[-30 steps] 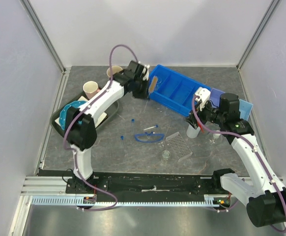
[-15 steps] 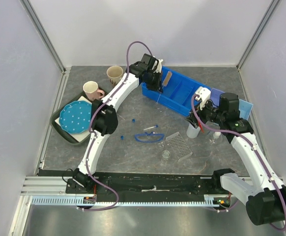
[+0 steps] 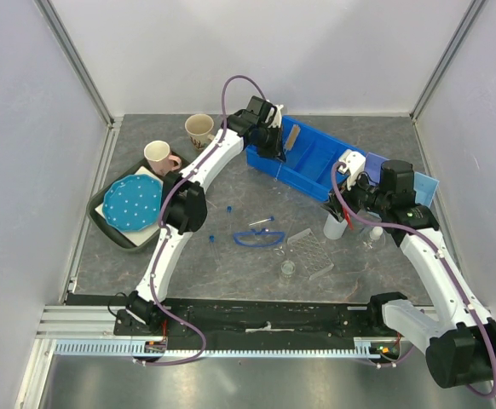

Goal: Organize the chemistry lab equipment

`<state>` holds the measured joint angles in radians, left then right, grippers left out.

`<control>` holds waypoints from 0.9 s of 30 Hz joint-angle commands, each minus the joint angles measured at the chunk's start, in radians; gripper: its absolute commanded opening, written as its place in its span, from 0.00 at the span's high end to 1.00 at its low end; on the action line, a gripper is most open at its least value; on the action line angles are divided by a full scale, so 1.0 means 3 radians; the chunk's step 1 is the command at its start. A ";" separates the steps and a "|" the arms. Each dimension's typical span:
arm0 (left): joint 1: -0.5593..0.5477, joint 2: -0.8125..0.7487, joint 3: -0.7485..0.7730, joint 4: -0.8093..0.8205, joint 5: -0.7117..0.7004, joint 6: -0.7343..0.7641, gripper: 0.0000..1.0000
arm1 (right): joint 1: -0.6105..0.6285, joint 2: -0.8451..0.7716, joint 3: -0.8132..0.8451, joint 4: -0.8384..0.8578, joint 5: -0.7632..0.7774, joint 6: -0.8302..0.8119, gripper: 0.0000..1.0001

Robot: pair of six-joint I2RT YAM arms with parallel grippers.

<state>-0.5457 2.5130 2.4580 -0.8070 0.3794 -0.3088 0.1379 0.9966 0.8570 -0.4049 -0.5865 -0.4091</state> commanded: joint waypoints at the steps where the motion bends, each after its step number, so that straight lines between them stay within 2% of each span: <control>1: -0.0006 0.0060 0.0157 0.0240 0.0050 -0.0193 0.89 | -0.0020 0.0007 0.0022 0.0071 -0.0039 -0.0042 0.21; 6: -0.0001 0.0086 0.0162 0.0348 0.0055 -0.0290 0.83 | -0.0030 0.0007 0.0022 0.0071 -0.0044 -0.0042 0.21; 14: -0.0001 0.0000 0.0151 0.0343 -0.0052 -0.0310 0.79 | -0.0040 0.0017 0.0022 0.0071 -0.0039 -0.0047 0.20; 17: 0.0029 -0.0149 0.0090 0.0353 -0.0150 -0.0351 0.71 | -0.0046 0.0027 0.0012 0.0077 -0.0049 -0.0042 0.21; 23: 0.0060 -0.0935 -0.0477 0.0639 -0.0385 -0.0178 0.53 | -0.0076 0.0048 -0.0019 0.0097 -0.0116 -0.0053 0.20; 26: 0.0060 -0.1508 -0.1013 0.0915 -0.0487 -0.0086 0.42 | -0.0086 0.0063 -0.0039 0.0097 -0.0162 -0.0073 0.20; 27: 0.0060 -0.1666 -0.1384 0.0997 -0.0528 -0.0065 0.36 | -0.0097 0.0063 -0.0049 0.0102 -0.0182 -0.0088 0.20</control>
<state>-0.5316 2.2902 2.2147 -0.6643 0.2821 -0.3767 0.1181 1.0122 0.8566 -0.4046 -0.5972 -0.4129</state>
